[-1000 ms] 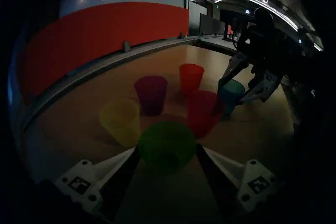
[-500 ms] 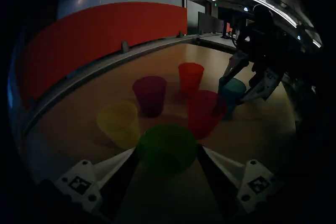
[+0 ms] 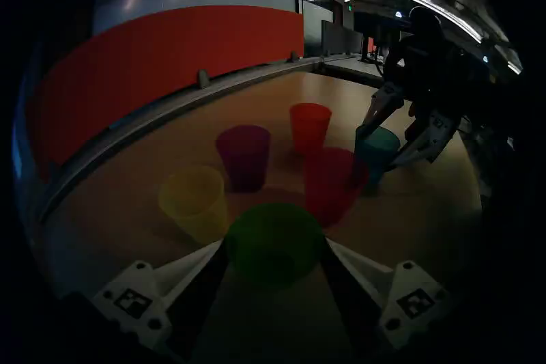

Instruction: Pour water

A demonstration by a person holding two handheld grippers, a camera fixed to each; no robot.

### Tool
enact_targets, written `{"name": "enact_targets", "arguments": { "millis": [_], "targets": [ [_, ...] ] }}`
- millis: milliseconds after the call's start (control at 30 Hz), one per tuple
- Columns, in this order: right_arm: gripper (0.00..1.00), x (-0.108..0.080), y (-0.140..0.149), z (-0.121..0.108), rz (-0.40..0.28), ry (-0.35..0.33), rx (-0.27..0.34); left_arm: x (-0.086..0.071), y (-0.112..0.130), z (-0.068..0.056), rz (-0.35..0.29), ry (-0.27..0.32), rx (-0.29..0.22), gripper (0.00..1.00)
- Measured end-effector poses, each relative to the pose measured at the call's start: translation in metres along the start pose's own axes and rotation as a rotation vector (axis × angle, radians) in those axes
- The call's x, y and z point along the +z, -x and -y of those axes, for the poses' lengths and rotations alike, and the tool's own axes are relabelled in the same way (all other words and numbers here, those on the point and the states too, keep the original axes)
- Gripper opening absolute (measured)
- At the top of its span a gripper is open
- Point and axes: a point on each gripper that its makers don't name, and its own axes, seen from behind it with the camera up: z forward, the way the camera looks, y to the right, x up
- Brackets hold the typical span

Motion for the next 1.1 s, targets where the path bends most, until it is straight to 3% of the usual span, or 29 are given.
{"name": "enact_targets", "arguments": {
  "millis": [400, 800, 1100],
  "targets": [
    [0.94, 0.001, -0.001, 0.001, -0.011, 0.004, 0.009, -0.002, -0.004, 0.002, -0.021, -0.014, -0.008, 0.89],
    [0.93, 0.0, -0.003, -0.002, -0.04, 0.023, 0.03, -0.03, -0.038, 0.008, -0.131, -0.037, -0.046, 0.89],
    [0.93, -0.01, -0.017, -0.004, -0.082, 0.041, 0.033, -0.047, -0.049, 0.006, -0.17, -0.041, -0.045, 0.89]
  ]
}}
